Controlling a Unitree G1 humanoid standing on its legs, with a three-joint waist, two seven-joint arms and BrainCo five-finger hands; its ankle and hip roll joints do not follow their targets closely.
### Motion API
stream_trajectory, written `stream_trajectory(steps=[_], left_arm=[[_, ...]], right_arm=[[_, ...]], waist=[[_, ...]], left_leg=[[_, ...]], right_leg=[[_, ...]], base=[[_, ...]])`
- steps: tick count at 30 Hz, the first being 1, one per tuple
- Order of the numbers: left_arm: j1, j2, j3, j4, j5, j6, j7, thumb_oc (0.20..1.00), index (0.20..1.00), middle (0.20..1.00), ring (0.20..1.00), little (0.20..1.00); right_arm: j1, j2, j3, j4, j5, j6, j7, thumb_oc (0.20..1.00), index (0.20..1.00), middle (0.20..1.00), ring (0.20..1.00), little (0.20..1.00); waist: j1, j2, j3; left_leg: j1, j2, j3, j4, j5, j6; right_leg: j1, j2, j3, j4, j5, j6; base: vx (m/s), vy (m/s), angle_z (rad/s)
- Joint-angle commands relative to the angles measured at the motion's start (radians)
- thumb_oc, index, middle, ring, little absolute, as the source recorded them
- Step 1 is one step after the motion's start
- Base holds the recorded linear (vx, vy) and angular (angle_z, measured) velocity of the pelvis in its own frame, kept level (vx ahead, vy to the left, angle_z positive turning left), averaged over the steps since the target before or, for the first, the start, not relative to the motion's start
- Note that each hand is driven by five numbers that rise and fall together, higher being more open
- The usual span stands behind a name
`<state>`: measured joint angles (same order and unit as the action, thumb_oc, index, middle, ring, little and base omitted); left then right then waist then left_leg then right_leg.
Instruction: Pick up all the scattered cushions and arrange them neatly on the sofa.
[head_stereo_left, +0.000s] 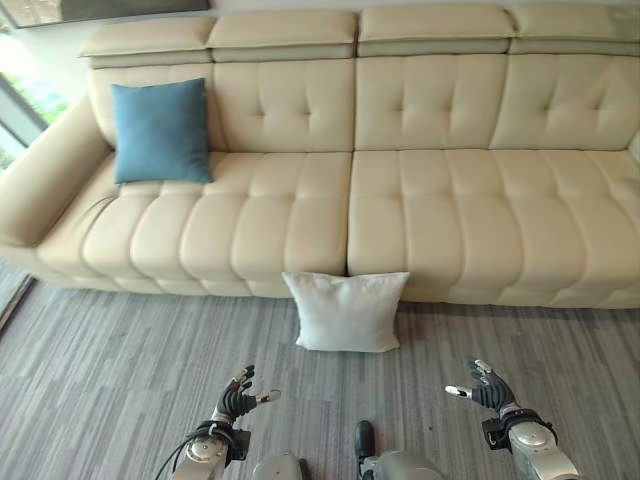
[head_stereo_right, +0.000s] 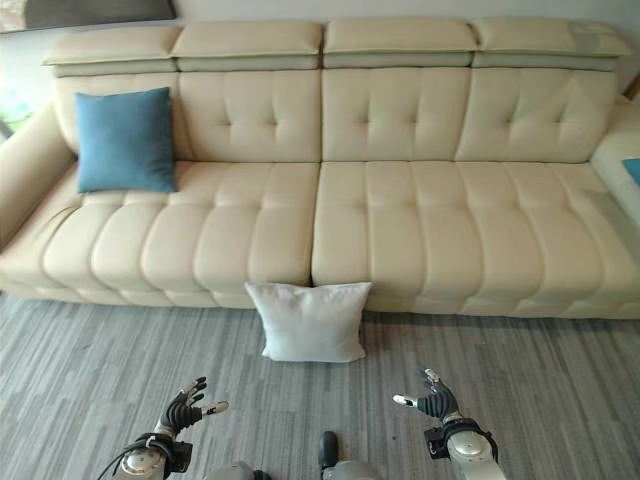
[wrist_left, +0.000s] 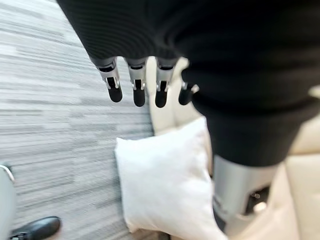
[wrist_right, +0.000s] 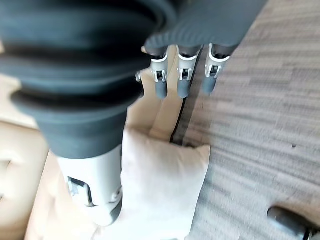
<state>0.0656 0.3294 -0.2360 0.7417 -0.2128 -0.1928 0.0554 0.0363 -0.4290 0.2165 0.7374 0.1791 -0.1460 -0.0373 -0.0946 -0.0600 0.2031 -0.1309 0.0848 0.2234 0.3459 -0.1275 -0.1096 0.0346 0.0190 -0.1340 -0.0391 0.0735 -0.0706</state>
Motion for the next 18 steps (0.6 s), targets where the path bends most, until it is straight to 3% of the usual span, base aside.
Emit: stream_trajectory(steps=[1, 4, 6, 12, 16, 18], left_arm=[[0.013, 0.03, -0.022, -0.033, 0.041, -0.031, -0.003, 1.0, 1.0, 1.0, 1.0, 1.0], [0.014, 0.033, -0.018, -0.019, 0.039, -0.027, 0.003, 1.0, 1.0, 1.0, 1.0, 1.0], [0.014, 0.031, -0.014, -0.003, 0.041, -0.025, 0.002, 1.0, 1.0, 1.0, 1.0, 1.0], [0.011, 0.035, -0.007, 0.005, 0.047, -0.026, 0.006, 1.0, 1.0, 1.0, 1.0, 1.0], [-0.013, 0.054, 0.0, -0.006, 0.049, -0.023, 0.017, 1.0, 1.0, 1.0, 1.0, 1.0], [-0.016, 0.059, 0.001, -0.011, 0.047, -0.024, 0.017, 1.0, 1.0, 1.0, 1.0, 1.0]], right_arm=[[0.023, -0.033, -0.022, -0.013, 0.019, -0.02, -0.01, 1.0, 1.0, 1.0, 1.0, 1.0], [0.019, -0.025, -0.012, -0.009, 0.013, -0.018, -0.013, 1.0, 1.0, 1.0, 1.0, 1.0], [0.022, -0.019, -0.015, -0.006, 0.015, -0.019, -0.012, 1.0, 1.0, 1.0, 1.0, 1.0], [0.01, 0.005, -0.003, -0.005, 0.003, -0.016, -0.003, 1.0, 1.0, 1.0, 1.0, 1.0], [-0.028, 0.017, 0.018, -0.028, -0.005, -0.014, 0.005, 1.0, 1.0, 1.0, 1.0, 1.0], [-0.033, 0.02, 0.023, -0.035, -0.006, -0.014, 0.006, 1.0, 1.0, 1.0, 1.0, 1.0]], waist=[[0.034, 0.0, -0.001], [0.053, 0.001, 0.0], [0.053, -0.001, -0.006], [0.058, -0.011, -0.038], [0.059, -0.009, -0.021], [0.06, -0.008, -0.015]], left_leg=[[0.005, -0.023, -0.022, -0.137, 0.092, 0.03], [-0.019, -0.023, -0.069, -0.209, 0.152, 0.021], [-0.002, -0.03, -0.066, -0.226, 0.152, 0.026], [0.039, -0.077, -0.046, -0.233, 0.095, 0.08], [0.07, -0.094, -0.028, -0.229, 0.053, 0.125], [0.079, -0.097, -0.025, -0.228, 0.046, 0.133]], right_leg=[[-0.008, -0.065, 0.002, 0.09, -0.157, 0.125], [0.029, -0.047, 0.026, 0.097, -0.182, 0.126], [0.043, -0.043, 0.033, 0.109, -0.194, 0.131], [0.035, -0.077, 0.077, 0.203, -0.204, 0.173], [-0.082, -0.116, 0.083, 0.413, -0.121, 0.235], [-0.096, -0.125, 0.076, 0.445, -0.109, 0.242]], base=[[0.28, 0.03, -0.23], [0.24, 0.059, -0.28], [0.24, 0.119, -0.29], [0.21, 0.182, -0.23], [0.1, 0.142, -0.26], [0.1, 0.08, -0.07]])
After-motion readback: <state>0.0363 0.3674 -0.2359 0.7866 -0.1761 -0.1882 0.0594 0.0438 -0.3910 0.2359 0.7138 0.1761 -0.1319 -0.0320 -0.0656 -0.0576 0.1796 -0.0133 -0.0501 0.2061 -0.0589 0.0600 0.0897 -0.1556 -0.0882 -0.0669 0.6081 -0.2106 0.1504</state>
